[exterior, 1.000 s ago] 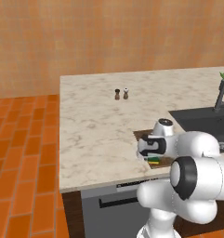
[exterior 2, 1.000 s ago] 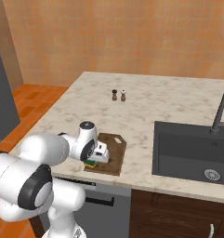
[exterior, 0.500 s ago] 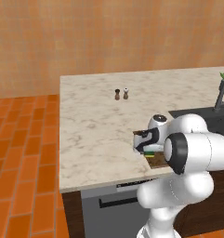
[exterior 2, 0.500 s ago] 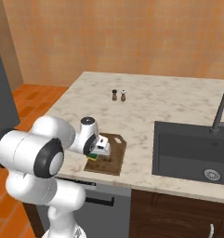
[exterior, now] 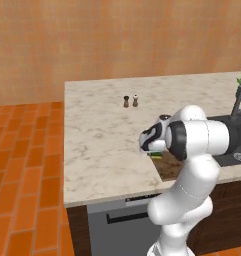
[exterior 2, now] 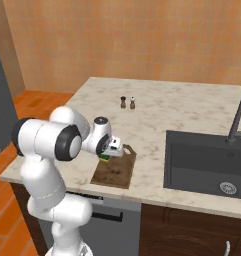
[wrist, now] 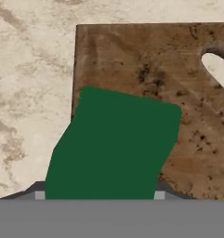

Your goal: Pick up the sponge from the counter and clean the cutting board by briefly scrubbing or pressing down on the cutting board. Once finished, release the sponge.

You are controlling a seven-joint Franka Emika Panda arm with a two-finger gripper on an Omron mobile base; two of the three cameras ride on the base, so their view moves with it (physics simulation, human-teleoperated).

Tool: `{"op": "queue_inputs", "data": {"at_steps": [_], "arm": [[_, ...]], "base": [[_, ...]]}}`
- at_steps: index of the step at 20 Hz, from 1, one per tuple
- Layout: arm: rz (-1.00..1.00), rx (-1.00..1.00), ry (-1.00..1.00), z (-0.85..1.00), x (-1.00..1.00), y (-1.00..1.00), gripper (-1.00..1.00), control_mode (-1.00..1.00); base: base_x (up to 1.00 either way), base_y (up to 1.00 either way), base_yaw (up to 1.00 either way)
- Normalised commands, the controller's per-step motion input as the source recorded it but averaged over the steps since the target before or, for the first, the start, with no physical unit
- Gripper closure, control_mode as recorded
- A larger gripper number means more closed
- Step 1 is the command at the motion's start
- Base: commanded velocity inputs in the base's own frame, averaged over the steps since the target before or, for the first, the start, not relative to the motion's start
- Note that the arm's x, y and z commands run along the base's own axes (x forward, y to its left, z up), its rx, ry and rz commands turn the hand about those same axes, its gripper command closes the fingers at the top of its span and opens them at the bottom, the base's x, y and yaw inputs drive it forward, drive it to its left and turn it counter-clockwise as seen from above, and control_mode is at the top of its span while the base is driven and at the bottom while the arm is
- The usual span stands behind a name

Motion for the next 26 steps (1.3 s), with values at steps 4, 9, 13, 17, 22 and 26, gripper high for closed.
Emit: {"op": "queue_inputs", "data": {"at_steps": [4,9,13,17,22,26], "arm": [[-0.02,0.0,0.0,0.0,0.46,-0.31,1.0,-1.0],[-0.1,0.0,0.0,-0.33,-0.13,-0.67,1.0,-1.0],[-0.03,-0.01,0.0,-0.61,-0.82,-0.44,1.0,-1.0],[0.01,-0.07,-0.09,-0.15,-1.0,-0.03,1.0,-1.0],[0.02,-0.03,0.05,-0.22,-0.96,-0.04,1.0,-1.0],[0.0,0.0,0.15,-0.11,-0.75,-0.27,1.0,-1.0]], "base": [[0.0,0.0,0.0],[0.0,0.0,0.0],[0.0,0.0,0.0],[0.0,0.0,0.0],[0.0,0.0,0.0],[0.0,0.0,0.0]]}}
